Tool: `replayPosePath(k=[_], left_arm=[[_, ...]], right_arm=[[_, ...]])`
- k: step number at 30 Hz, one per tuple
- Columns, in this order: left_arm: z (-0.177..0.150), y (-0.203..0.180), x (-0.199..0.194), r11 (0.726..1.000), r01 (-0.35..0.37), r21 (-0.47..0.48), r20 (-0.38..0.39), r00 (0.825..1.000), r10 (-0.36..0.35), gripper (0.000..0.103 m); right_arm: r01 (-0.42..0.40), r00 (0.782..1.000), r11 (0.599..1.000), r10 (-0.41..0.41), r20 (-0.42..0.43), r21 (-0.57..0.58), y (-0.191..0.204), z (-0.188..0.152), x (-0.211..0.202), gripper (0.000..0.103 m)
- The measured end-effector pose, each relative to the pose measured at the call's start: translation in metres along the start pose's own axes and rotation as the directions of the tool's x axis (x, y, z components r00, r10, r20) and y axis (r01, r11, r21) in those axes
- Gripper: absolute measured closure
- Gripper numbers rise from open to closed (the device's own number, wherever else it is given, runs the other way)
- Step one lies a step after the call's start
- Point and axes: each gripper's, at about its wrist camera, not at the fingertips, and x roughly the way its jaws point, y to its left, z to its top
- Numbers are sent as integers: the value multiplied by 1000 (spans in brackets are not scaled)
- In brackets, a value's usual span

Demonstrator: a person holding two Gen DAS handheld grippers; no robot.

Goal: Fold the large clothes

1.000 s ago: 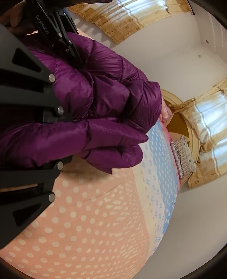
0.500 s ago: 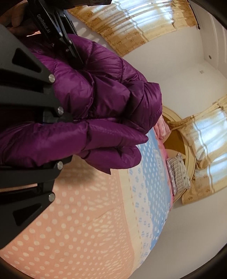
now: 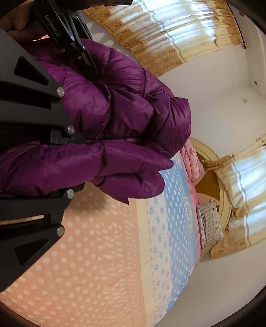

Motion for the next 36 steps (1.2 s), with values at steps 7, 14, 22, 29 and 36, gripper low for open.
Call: replayPosePath(k=[7, 14, 22, 29, 36], left_arm=[[-8, 22, -11, 999, -26, -26, 8, 1000, 26, 71], [-17, 40, -18, 997, -56, -59, 9, 998, 56, 71], [-25, 54, -21, 993, -78, -88, 0, 997, 78, 71], [-24, 65, -22, 990, -89, -107, -7, 996, 89, 71], [-27, 69, -19, 988, -94, -126, -33, 995, 91, 71]], right_arm=[[-33, 999, 999, 33, -16, -31, 15, 1, 10, 82], [-58, 998, 996, 56, -40, -62, 27, 3, 24, 82], [-77, 995, 993, 71, -69, -88, 40, -2, 37, 82], [-86, 994, 991, 78, -83, -104, 48, -3, 42, 82], [-91, 991, 990, 79, -108, -110, 47, -3, 49, 82]])
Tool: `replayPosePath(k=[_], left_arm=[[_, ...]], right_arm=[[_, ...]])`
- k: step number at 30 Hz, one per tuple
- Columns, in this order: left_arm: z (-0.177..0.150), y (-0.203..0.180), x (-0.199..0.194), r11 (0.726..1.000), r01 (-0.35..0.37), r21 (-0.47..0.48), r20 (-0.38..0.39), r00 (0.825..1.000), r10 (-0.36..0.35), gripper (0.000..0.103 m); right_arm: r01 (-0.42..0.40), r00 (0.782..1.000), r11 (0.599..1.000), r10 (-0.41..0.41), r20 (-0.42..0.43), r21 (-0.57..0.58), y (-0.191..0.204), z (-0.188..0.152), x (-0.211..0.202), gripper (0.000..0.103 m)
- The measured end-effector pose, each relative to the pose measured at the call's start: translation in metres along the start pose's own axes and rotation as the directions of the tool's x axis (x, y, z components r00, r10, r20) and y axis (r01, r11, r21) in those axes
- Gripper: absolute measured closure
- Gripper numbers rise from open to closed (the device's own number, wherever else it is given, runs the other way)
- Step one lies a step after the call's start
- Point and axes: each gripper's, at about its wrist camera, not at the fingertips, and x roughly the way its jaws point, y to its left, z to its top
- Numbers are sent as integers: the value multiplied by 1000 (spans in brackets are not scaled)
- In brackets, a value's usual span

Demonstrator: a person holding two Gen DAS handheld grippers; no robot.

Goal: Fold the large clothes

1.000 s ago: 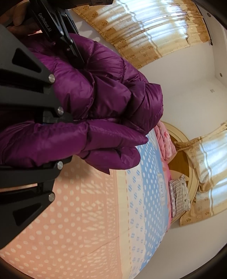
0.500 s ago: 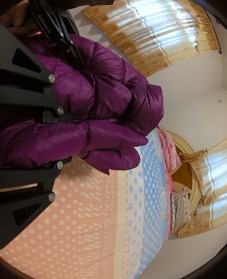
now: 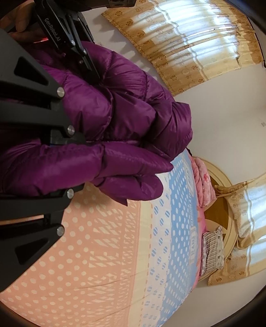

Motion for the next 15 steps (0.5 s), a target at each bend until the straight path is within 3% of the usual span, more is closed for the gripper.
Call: replayPosePath(k=[15], left_arm=[[-11, 8, 1, 1000, -16, 14, -11, 1000, 16, 71]], right_arm=[[-9, 1000, 1000, 9, -30, -16, 5, 8, 16, 82]])
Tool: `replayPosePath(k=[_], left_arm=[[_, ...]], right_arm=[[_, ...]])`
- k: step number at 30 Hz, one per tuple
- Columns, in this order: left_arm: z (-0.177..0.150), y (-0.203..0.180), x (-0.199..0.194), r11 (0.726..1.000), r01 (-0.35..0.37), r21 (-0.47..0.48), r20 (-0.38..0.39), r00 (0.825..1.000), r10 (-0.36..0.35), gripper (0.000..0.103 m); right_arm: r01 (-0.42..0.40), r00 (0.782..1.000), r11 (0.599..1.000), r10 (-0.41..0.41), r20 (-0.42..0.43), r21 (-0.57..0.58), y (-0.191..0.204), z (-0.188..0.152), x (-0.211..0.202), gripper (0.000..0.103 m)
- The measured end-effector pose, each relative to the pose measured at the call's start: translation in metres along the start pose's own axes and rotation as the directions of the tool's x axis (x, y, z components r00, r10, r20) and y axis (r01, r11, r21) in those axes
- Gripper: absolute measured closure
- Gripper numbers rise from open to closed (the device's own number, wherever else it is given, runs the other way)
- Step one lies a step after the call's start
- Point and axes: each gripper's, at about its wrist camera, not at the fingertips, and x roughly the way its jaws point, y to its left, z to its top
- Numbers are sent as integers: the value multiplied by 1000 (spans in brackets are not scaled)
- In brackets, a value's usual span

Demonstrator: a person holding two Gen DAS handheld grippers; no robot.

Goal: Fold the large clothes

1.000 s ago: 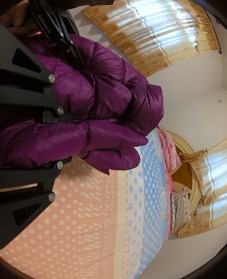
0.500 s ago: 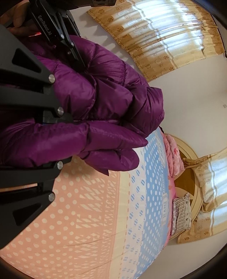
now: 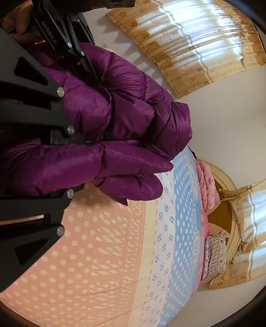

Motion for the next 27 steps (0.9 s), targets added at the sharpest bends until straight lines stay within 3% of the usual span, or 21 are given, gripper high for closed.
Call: replayPosePath(k=[15, 27], left_arm=[[-4, 14, 19, 999, 8, -32, -37, 999, -9, 68], [-10, 17, 35, 999, -7, -40, -73, 997, 4, 57]], right_arm=[[11, 999, 999, -10, -38, 31, -11, -3, 17, 82], [34, 998, 998, -32, -59, 44, -13, -8, 23, 81]])
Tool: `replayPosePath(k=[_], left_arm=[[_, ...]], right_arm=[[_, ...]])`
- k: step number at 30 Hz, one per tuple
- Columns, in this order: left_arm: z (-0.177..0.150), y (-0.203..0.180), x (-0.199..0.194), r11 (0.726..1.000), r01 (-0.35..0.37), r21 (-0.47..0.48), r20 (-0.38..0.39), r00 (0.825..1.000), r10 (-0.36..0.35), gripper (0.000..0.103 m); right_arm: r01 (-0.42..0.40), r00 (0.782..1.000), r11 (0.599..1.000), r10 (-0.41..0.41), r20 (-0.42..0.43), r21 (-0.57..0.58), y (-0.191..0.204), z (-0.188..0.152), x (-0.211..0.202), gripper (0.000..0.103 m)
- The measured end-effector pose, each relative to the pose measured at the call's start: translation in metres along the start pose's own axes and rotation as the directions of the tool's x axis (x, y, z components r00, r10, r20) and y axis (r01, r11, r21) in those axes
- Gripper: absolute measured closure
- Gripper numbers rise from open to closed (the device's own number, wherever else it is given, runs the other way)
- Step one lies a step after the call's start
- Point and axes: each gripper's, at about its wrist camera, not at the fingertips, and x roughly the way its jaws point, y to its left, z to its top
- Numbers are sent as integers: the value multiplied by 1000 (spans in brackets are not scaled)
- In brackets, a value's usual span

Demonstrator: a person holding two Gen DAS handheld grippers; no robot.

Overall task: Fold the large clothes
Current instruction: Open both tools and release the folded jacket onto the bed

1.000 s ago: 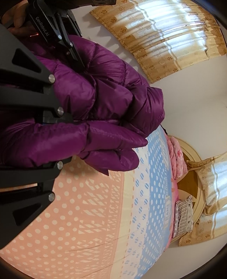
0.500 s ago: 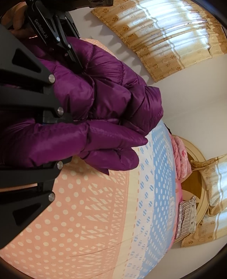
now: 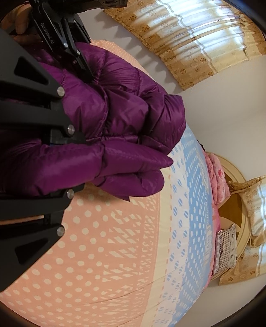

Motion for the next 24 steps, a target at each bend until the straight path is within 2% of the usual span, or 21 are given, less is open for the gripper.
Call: replayPosePath(k=[3, 16, 20, 24], left_arm=[[-2, 0, 3, 1000, -5, 0, -6, 1000, 5, 53], [-10, 8, 12, 996, -84, -6, 12, 996, 84, 21], [-19, 12, 12, 996, -83, -39, 21, 996, 84, 15], [-27, 14, 10, 995, -75, -62, 29, 997, 77, 13]], right_arm=[[7, 1000, 1000, -7, -5, 2, 1, -1, 2, 80], [40, 999, 999, -39, -15, 25, 0, -6, 9, 64], [53, 998, 998, -53, -16, 17, 0, -9, 12, 61], [57, 998, 998, -56, -14, 26, -2, -11, 14, 57]])
